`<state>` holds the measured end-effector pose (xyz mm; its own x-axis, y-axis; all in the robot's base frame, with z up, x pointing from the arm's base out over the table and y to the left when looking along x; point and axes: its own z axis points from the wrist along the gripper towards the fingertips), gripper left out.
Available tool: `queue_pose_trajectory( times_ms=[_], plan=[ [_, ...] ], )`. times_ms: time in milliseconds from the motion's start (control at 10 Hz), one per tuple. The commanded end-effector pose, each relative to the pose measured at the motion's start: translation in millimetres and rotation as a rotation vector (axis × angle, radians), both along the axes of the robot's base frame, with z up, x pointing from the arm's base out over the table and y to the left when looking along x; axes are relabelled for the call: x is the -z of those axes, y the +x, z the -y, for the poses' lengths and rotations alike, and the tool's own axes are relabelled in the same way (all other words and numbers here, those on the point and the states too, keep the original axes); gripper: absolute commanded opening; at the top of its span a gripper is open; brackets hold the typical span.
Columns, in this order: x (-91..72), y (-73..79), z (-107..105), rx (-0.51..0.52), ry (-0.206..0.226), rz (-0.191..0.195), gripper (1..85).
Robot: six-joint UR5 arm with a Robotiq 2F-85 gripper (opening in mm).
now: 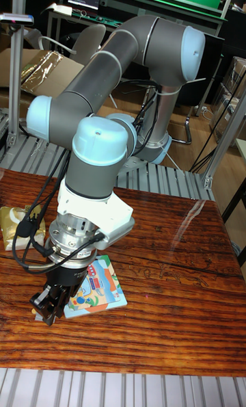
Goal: Assemble one piece of a puzzle
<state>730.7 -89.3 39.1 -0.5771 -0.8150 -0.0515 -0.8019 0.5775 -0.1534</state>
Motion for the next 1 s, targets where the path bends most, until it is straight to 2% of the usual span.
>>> queue_pose_trajectory(
  times_ms=[0, 600, 900],
  plan=[
    [-0.3, 0.5, -2, -0.002, 0.009, -0.005, 28.3],
    [4.9, -10.3, -5, -0.049, 0.036, -0.023, 33.0],
    [5.6, -10.1, 2, -0.058, 0.013, -0.018, 33.0]
  ],
)
